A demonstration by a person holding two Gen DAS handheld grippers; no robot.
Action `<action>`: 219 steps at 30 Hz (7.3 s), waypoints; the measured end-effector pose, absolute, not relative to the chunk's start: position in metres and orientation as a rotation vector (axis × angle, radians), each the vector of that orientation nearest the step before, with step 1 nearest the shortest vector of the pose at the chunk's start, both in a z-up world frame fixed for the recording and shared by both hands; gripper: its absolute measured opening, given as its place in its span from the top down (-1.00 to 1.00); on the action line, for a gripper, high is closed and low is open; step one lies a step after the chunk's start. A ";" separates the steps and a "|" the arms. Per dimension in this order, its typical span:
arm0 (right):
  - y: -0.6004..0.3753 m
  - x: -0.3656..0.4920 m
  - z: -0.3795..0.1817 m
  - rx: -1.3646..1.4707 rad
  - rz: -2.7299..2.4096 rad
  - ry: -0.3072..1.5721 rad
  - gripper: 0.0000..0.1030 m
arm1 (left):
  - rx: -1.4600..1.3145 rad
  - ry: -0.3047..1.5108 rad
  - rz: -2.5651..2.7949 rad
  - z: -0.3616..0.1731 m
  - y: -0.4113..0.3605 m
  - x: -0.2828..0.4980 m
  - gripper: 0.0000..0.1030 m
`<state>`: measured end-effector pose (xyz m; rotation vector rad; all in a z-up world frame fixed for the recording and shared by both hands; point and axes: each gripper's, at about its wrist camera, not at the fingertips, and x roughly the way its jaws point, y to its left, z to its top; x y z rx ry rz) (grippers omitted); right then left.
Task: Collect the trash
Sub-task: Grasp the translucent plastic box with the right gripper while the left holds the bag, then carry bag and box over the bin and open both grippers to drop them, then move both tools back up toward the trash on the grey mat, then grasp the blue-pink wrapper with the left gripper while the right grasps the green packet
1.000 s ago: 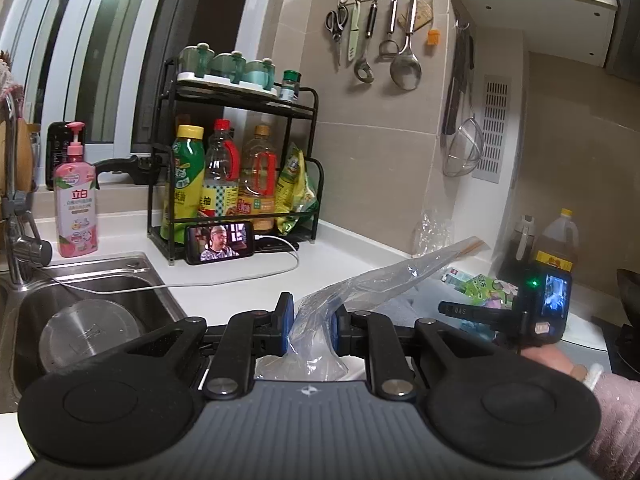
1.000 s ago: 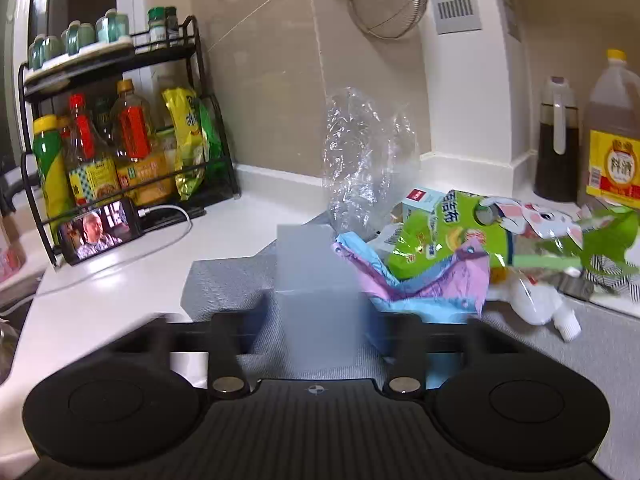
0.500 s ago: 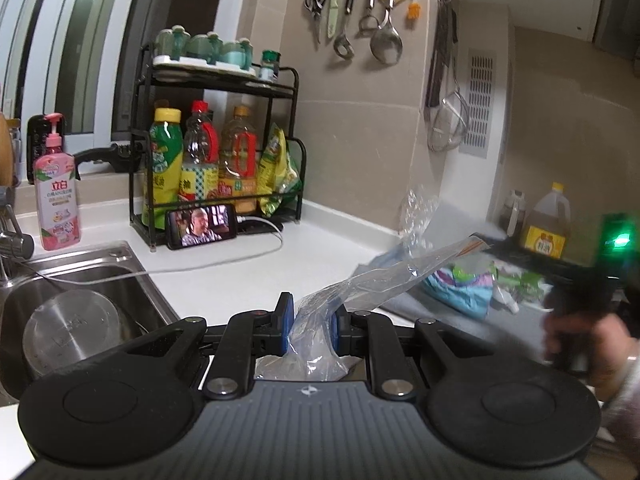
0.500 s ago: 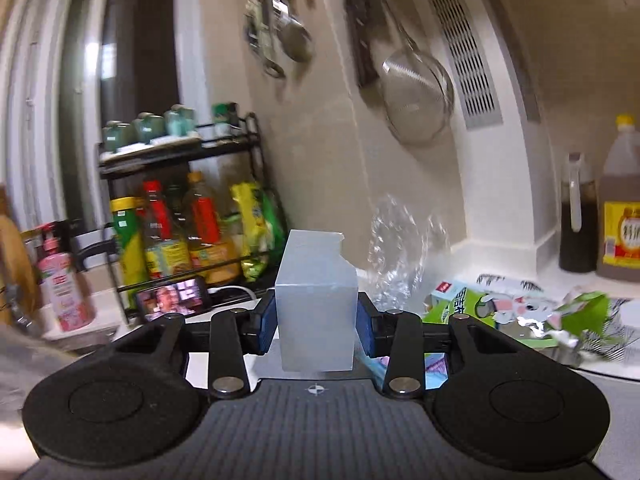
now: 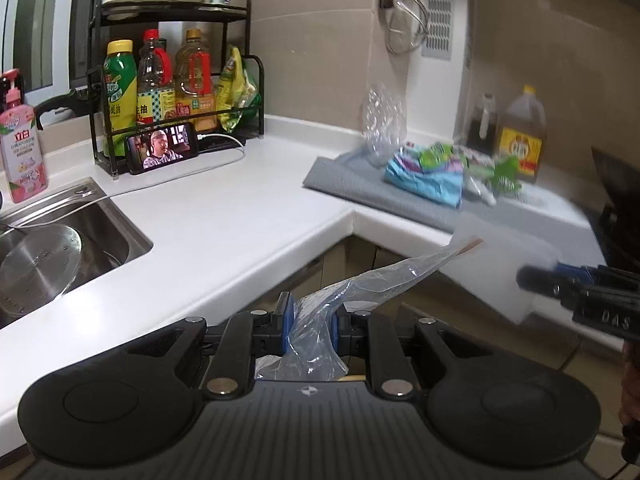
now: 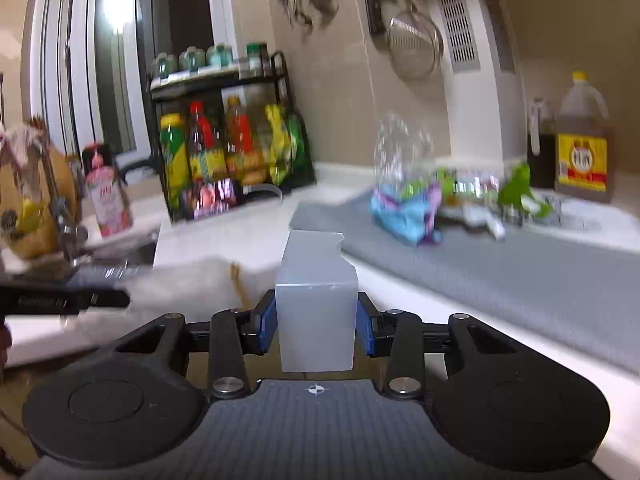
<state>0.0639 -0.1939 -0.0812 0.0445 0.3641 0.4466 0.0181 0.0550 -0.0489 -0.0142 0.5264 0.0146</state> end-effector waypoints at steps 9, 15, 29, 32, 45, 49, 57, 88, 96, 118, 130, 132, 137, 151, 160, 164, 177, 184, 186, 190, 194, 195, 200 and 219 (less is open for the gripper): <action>-0.192 0.043 -0.117 0.099 0.429 0.508 0.17 | -0.004 0.547 0.032 -0.058 0.049 0.005 0.62; -0.189 0.040 -0.120 0.091 0.427 0.519 0.17 | 0.001 0.546 0.025 -0.056 0.048 0.003 0.62; -0.185 0.042 -0.122 0.061 0.439 0.535 0.17 | 0.035 0.592 0.031 -0.061 0.045 0.015 0.62; -0.184 0.043 -0.124 0.059 0.438 0.543 0.17 | 0.034 0.606 0.030 -0.065 0.046 0.017 0.62; -0.175 0.053 -0.136 0.033 0.435 0.574 0.17 | 0.060 0.702 0.046 -0.088 0.041 0.042 0.62; -0.173 0.058 -0.143 0.023 0.434 0.588 0.17 | 0.051 0.768 0.051 -0.103 0.042 0.054 0.62; -0.168 0.072 -0.168 0.012 0.427 0.670 0.16 | 0.079 0.885 0.048 -0.138 0.040 0.078 0.62; -0.120 0.135 -0.254 -0.115 0.399 1.003 0.16 | 0.110 1.207 0.020 -0.254 0.033 0.137 0.62; -0.108 0.152 -0.268 -0.107 0.385 1.065 0.16 | 0.111 1.280 0.018 -0.271 0.031 0.151 0.62; -0.120 0.168 -0.275 0.024 0.333 1.121 0.16 | 0.089 1.323 0.022 -0.293 0.031 0.167 0.59; -0.137 0.158 -0.244 0.109 0.329 1.119 -0.46 | 0.088 1.273 0.014 -0.272 0.035 0.154 -0.99; -0.140 0.152 -0.233 0.112 0.335 1.112 -0.54 | 0.109 1.251 0.014 -0.265 0.034 0.151 -0.99; -0.152 0.133 -0.196 0.120 0.354 1.068 -0.70 | 0.136 1.160 0.002 -0.229 0.032 0.132 -0.99; -0.168 0.062 -0.113 0.014 0.377 0.778 -0.95 | 0.101 0.901 0.005 -0.130 0.040 0.072 -0.99; -0.182 0.013 -0.054 -0.093 0.428 0.354 -1.00 | 0.109 0.657 0.047 -0.053 0.050 0.034 -1.00; -0.190 0.003 -0.042 -0.122 0.374 0.197 -1.00 | 0.109 0.583 0.032 -0.025 0.046 0.018 -1.00; -0.210 0.025 -0.046 0.018 0.268 0.263 -1.00 | 0.155 0.532 0.012 0.005 0.033 0.019 -1.00; -0.217 0.059 -0.042 0.042 0.207 0.274 -1.00 | 0.133 0.522 0.015 0.012 0.028 0.064 -1.00; -0.220 0.075 -0.042 0.043 0.182 0.276 -1.00 | 0.130 0.518 0.011 0.011 0.025 0.082 -1.00; -0.234 0.110 -0.044 0.065 0.117 0.290 -1.00 | 0.088 0.538 -0.018 0.008 0.015 0.124 -1.00; -0.260 0.144 -0.043 0.164 0.064 0.306 -1.00 | 0.075 0.520 -0.058 0.001 -0.009 0.166 -1.00; -0.267 0.151 -0.043 0.198 0.054 0.307 -1.00 | 0.079 0.516 -0.072 -0.002 -0.017 0.178 -1.00; -0.292 0.184 -0.047 0.289 0.016 0.314 -1.00 | 0.112 0.536 -0.160 -0.016 -0.067 0.236 -1.00; -0.284 0.332 -0.072 0.521 0.068 0.449 -1.00 | -0.007 0.751 -0.091 -0.065 -0.072 0.381 -0.99</action>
